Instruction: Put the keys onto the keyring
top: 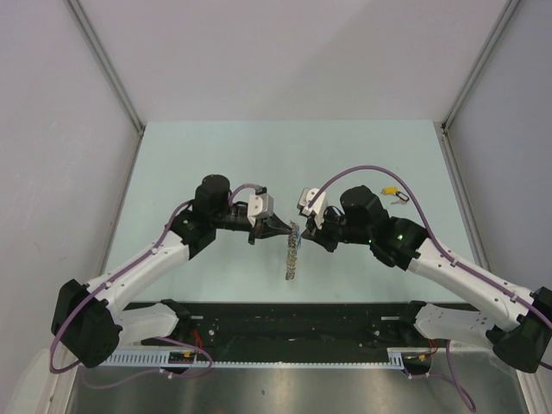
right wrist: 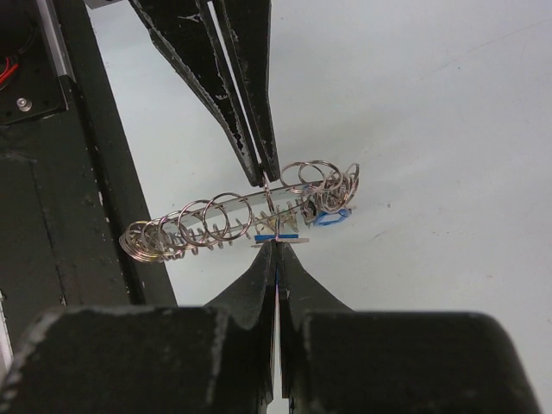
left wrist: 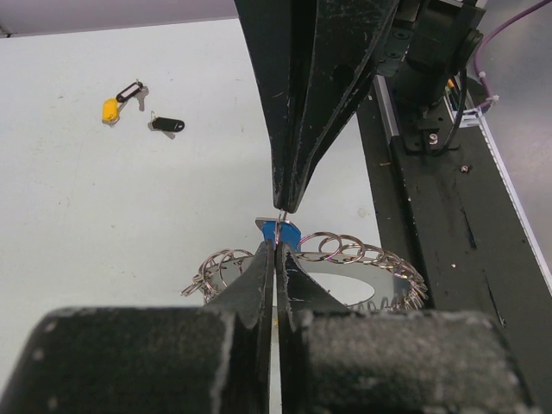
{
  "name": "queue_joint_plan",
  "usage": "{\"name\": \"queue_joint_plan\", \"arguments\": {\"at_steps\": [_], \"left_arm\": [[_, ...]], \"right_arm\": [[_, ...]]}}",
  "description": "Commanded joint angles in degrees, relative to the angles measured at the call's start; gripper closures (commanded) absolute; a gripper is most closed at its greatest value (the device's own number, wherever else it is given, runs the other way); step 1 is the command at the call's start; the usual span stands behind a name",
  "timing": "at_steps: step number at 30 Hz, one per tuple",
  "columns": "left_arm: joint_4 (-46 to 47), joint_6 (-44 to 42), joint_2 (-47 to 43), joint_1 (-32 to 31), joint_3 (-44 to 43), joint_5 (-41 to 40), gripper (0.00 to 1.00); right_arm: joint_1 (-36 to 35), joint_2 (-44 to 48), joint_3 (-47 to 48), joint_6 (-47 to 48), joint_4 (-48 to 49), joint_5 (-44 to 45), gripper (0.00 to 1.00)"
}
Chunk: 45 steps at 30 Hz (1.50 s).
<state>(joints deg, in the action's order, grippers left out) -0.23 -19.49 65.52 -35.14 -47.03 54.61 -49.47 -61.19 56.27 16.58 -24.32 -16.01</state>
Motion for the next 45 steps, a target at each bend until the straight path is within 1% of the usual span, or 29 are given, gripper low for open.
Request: {"name": "queue_joint_plan", "arguments": {"at_steps": [1, 23, 37, 38, 45], "left_arm": [[1.9, -0.91, -0.21, -0.46, -1.49, 1.38, 1.0], [1.55, -1.08, 0.05, -0.55, -1.75, 2.17, 1.0], [0.67, -1.96, 0.49, -0.72, -2.54, 3.04, 1.0], [-0.9, -2.05, 0.66, -0.81, -2.63, 3.31, 1.0], [-2.41, -2.75, 1.19, -1.34, -3.25, 4.19, 1.0]], "right_arm": [[0.17, 1.25, 1.56, 0.38, 1.82, -1.65, 1.0], [0.34, 1.16, 1.56, 0.3, 2.61, -2.1, 1.0], [0.26, 1.07, 1.56, 1.35, 2.52, -4.2, 1.0], [0.34, 1.16, 1.47, 1.44, 2.61, -4.38, 1.0], [0.34, 1.33, 1.47, 1.53, 2.96, -3.94, 1.0]]}}
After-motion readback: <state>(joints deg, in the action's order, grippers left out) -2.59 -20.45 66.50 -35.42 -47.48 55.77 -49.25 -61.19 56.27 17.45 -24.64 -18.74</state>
